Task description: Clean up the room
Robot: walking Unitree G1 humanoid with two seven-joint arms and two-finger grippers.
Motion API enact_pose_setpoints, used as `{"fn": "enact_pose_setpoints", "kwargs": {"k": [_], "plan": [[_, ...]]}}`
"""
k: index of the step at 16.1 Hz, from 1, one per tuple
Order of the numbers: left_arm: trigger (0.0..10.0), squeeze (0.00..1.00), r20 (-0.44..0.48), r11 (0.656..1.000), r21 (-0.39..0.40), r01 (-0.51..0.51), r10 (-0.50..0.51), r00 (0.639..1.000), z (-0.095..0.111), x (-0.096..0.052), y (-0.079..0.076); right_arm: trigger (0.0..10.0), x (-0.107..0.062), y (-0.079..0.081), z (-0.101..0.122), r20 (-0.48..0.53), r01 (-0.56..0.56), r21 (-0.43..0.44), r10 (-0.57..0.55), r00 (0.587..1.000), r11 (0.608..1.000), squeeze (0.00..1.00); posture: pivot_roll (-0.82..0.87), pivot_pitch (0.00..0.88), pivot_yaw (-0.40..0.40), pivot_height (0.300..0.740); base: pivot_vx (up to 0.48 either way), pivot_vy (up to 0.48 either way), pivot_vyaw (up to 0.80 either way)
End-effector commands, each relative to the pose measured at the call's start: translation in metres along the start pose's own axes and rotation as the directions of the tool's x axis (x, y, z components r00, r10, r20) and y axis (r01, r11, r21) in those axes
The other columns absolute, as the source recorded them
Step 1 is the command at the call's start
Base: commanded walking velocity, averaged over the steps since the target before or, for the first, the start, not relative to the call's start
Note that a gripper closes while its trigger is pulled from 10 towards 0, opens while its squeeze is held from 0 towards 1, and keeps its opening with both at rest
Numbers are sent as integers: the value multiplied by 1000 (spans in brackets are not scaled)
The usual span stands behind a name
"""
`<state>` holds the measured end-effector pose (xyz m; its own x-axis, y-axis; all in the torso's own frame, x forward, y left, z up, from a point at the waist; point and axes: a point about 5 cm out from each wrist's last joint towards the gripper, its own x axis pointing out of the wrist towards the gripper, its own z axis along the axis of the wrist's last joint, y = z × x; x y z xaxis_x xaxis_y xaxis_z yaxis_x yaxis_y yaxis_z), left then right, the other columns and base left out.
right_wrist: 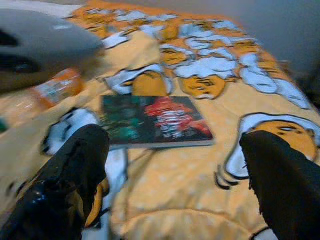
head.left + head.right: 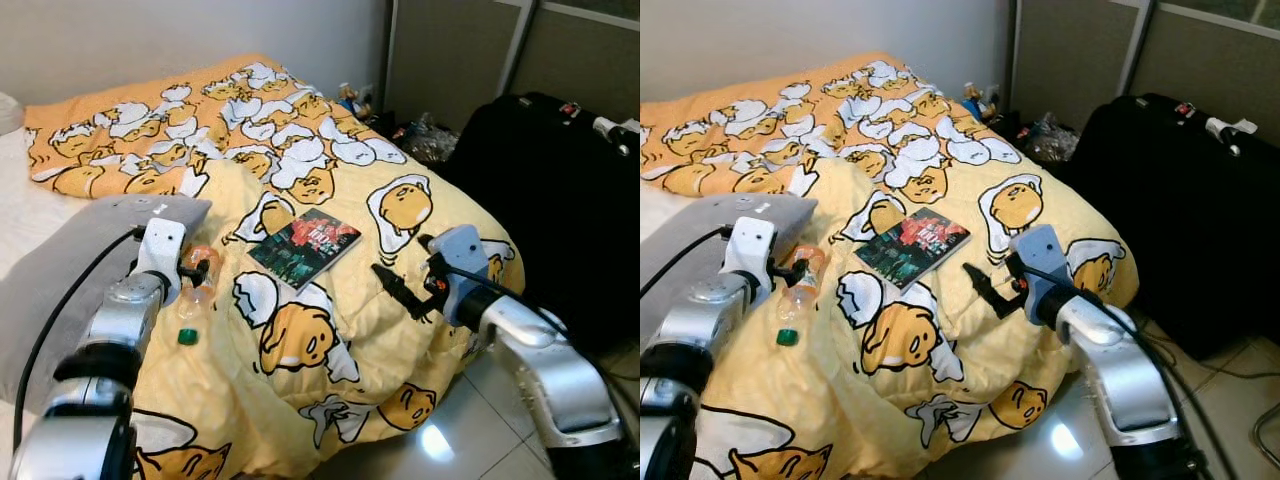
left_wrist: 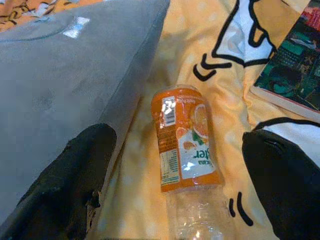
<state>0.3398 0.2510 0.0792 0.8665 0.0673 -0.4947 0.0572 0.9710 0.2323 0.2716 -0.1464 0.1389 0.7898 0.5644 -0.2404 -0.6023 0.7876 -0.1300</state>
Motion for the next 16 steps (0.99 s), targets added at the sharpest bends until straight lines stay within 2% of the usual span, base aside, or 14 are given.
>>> {"fn": "enact_pose_setpoints", "kwargs": {"k": [1,4,9,10,13,16], "plan": [[10000,0,-24,999,16,-34,35,999,-4,1,9,10000,1,7,12,36,-94,-37,95,995,995,0,-89,0,97,740,0,0,0],[10000,0,-83,999,-43,20,-23,996,-12,4,8,10000,-6,12,22,20,-230,-66,232,973,971,0,-110,0,95,740,0,0,0],[10000,0,-159,999,-46,17,-24,987,-28,3,6,10000,-17,13,25,-13,-278,-66,277,961,958,0,-150,0,85,740,0,0,0],[10000,0,-194,998,-61,-6,-6,981,-37,2,5,10000,-25,18,27,-28,-332,-33,331,943,943,0,-169,0,82,740,0,0,0],[10000,0,-220,998,-62,-5,-9,975,-45,2,-1,10000,-37,29,29,-77,-425,-8,423,903,905,0,-211,0,75,740,0,0,0],[10000,0,-224,996,-88,-18,-2,975,-45,3,-2,10000,-46,37,26,-107,-457,31,457,883,889,0,-220,0,66,740,0,0,0]]}}
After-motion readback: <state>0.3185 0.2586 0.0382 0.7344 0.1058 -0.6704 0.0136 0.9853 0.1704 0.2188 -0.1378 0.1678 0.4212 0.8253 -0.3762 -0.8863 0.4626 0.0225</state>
